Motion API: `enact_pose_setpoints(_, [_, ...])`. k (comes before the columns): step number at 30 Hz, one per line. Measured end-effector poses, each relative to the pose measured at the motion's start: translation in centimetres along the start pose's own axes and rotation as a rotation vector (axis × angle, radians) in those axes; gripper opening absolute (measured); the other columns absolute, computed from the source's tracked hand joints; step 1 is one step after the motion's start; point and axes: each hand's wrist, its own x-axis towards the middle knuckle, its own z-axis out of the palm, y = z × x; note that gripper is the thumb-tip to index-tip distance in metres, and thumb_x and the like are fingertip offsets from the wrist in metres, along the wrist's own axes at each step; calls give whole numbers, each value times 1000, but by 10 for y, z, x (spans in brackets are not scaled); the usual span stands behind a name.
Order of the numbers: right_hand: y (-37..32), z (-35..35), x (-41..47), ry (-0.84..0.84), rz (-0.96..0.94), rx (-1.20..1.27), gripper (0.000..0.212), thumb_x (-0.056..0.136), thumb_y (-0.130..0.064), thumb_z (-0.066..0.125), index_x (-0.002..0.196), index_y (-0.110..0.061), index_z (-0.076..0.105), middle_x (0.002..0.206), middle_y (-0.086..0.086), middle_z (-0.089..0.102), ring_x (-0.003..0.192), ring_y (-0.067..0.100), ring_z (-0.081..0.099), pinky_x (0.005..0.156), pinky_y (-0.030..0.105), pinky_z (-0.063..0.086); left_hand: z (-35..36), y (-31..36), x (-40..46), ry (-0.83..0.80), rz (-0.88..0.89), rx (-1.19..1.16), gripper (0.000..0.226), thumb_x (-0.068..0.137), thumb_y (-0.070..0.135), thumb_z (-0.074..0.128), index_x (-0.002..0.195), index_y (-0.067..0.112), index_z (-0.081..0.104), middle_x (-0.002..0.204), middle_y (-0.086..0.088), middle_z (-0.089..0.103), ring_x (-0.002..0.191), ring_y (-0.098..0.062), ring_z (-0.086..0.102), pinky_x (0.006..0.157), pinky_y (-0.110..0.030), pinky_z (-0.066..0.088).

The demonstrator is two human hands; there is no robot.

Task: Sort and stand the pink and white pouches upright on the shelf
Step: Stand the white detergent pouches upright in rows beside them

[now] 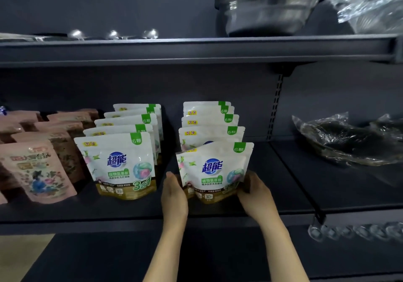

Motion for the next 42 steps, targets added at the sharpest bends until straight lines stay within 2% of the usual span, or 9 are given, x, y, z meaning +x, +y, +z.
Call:
enact_pose_setpoints(7, [-3, 1, 14, 65, 295, 625, 53, 99, -46, 29, 144, -21, 37, 147, 1, 42, 134, 21, 41, 113, 36, 31, 4, 5, 29, -85, -153, -81, 68, 90, 66, 13, 143, 29, 35, 148, 1, 39, 137, -19, 34, 116, -39, 23])
enact_pose_setpoints(13, [11, 9, 52, -29, 349, 925, 76, 83, -74, 30, 144, -29, 34, 146, 2, 46, 127, 25, 51, 110, 50, 35, 11, 35, 30, -252, -166, -340, 50, 98, 50, 13, 106, 25, 56, 108, -3, 57, 107, -21, 53, 95, -33, 40])
enact_pose_setpoints(18, [-3, 11, 53, -165, 271, 953, 63, 93, -64, 20, 128, -26, 56, 119, 4, 69, 109, 23, 65, 103, 45, 44, 16, 38, 30, -296, -187, -375, 56, 97, 51, 12, 88, 25, 60, 105, -4, 60, 98, -23, 56, 92, -35, 42])
enact_pose_setpoints(22, [-3, 14, 54, -229, 142, 926, 51, 99, -49, 22, 97, -25, 68, 85, -3, 77, 77, 10, 73, 74, 30, 57, 19, 34, 38, -321, -221, -408, 54, 97, 52, 15, 91, 24, 61, 104, -4, 61, 83, -21, 60, 89, -37, 42])
enact_pose_setpoints(25, [-3, 13, 56, -204, 1, 956, 30, 90, -37, 42, 101, -18, 62, 74, -8, 76, 72, 6, 73, 57, 18, 55, 22, 34, 43, -340, -252, -465, 55, 98, 49, 16, 105, 19, 62, 110, -9, 62, 82, -19, 61, 86, -40, 46])
enact_pose_setpoints(29, [-2, 16, 59, -211, 22, 919, 31, 101, -20, 37, 118, -5, 57, 76, -4, 75, 89, 17, 72, 61, 22, 56, 28, 43, 38, -344, -258, -525, 49, 102, 34, 18, 108, 8, 59, 114, -8, 58, 77, -21, 56, 75, -39, 45])
enact_pose_setpoints(34, [-10, 19, 70, -158, 96, 908, 50, 91, -39, 55, 123, 0, 54, 105, 17, 66, 77, 14, 61, 99, 46, 43, 33, 41, 49, -272, -284, -507, 52, 102, 36, 20, 123, 4, 55, 113, -14, 59, 81, -26, 56, 62, -33, 51])
enact_pose_setpoints(38, [-2, 20, 79, -223, 64, 837, 32, 102, -14, 30, 103, -15, 62, 83, -2, 77, 70, 8, 71, 67, 24, 57, 35, 38, 58, -256, -293, -466, 57, 101, 42, 20, 130, 4, 50, 127, -16, 55, 95, -33, 57, 74, -39, 50])
enact_pose_setpoints(42, [-5, 20, 81, -211, 46, 890, 18, 95, -21, 48, 103, -13, 63, 78, -1, 75, 72, 12, 72, 63, 23, 57, 37, 42, 62, -232, -284, -480, 56, 102, 35, 19, 132, -3, 46, 136, -24, 48, 76, -25, 54, 73, -37, 45])
